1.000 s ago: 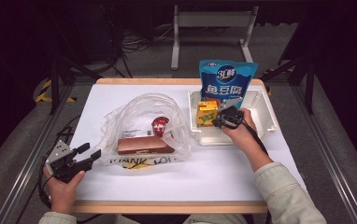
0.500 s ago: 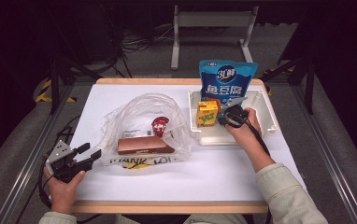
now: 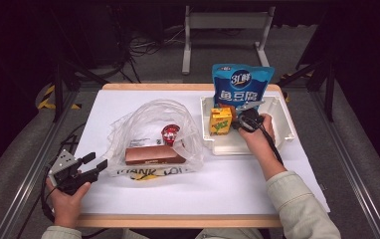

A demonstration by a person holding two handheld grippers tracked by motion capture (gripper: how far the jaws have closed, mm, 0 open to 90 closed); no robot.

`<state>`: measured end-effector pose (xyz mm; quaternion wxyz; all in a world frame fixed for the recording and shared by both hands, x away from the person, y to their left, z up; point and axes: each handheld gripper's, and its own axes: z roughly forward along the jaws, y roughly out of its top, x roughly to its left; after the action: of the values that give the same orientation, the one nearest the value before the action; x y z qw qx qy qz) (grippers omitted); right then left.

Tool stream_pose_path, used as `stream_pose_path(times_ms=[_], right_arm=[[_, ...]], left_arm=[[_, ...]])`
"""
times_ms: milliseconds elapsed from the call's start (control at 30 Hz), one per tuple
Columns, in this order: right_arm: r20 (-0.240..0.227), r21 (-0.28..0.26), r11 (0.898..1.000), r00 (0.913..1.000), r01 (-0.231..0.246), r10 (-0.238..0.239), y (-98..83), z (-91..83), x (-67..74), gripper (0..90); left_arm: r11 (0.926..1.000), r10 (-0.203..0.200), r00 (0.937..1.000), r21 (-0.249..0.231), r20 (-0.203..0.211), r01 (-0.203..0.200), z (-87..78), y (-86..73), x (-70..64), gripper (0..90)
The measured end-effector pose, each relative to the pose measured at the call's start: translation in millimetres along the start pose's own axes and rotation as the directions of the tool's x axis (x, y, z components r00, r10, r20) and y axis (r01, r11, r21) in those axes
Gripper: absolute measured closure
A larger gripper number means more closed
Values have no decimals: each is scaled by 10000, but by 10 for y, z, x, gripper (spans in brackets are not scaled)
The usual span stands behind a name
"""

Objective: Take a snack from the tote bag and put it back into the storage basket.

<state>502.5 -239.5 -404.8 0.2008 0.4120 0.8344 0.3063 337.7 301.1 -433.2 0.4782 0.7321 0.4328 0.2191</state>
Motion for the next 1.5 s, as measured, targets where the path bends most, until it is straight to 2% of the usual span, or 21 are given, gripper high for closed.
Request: stream_pose_path(times_ms=[167,500,567,633,833,1000,1100,1133,1167,1200,1233,1400,1433,1467,1500], right_arm=[[114,76,10000,9999,56,-57,28,37,43,900],[2,75,9999,9999,107,-107,88,115,113,900],[-60,130,9996,9997,246,-245,104,126,155,900],[77,224,9988,9990,440,-441,113,128,182,900],[44,214,9988,9990,445,-446,102,114,152,882],[194,-325,9990,9994,295,-289,131,-86,137,827],[389,-709,9961,9980,519,-492,171,-284,137,809],[389,-709,9961,9980,519,-492,171,-284,137,809],[356,-967,9936,9978,589,-557,204,-405,145,787],[356,-967,9936,9978,589,-557,204,-405,145,787],[329,-1303,9896,9978,614,-576,235,-511,167,755],[180,-1818,9814,9981,620,-597,301,-685,218,694],[115,-1974,9773,9970,769,-762,332,-729,241,645],[115,-1974,9773,9970,769,-762,332,-729,241,645],[230,-2001,9736,9939,1101,-1077,356,-752,273,616]], left_arm=[[10000,20,10000,44,-4,-20,1,1,-3,417],[10000,-20,10000,22,13,20,4,0,-2,417],[10000,0,10000,-7,7,0,6,0,2,417],[10000,2,10000,7,14,-2,8,0,3,417],[10000,-3,10000,7,22,3,4,4,10,417],[10000,-60,10000,0,33,60,19,4,-1,417],[10000,-35,10000,-13,30,35,10,5,7,417],[10000,-35,10000,-13,30,35,10,5,7,416],[10000,12,10000,-12,-4,-12,3,4,10,417],[10000,12,10000,-12,-4,-12,3,4,10,417],[10000,-6,10000,-54,-25,6,0,5,2,417],[10000,5,10000,-29,-33,-6,14,14,-2,417],[10000,22,10000,-23,-20,-22,21,15,-2,417],[10000,-4,10000,-21,-19,4,25,15,-7,417],[10000,13,10000,-37,-22,-13,22,14,-7,417]])
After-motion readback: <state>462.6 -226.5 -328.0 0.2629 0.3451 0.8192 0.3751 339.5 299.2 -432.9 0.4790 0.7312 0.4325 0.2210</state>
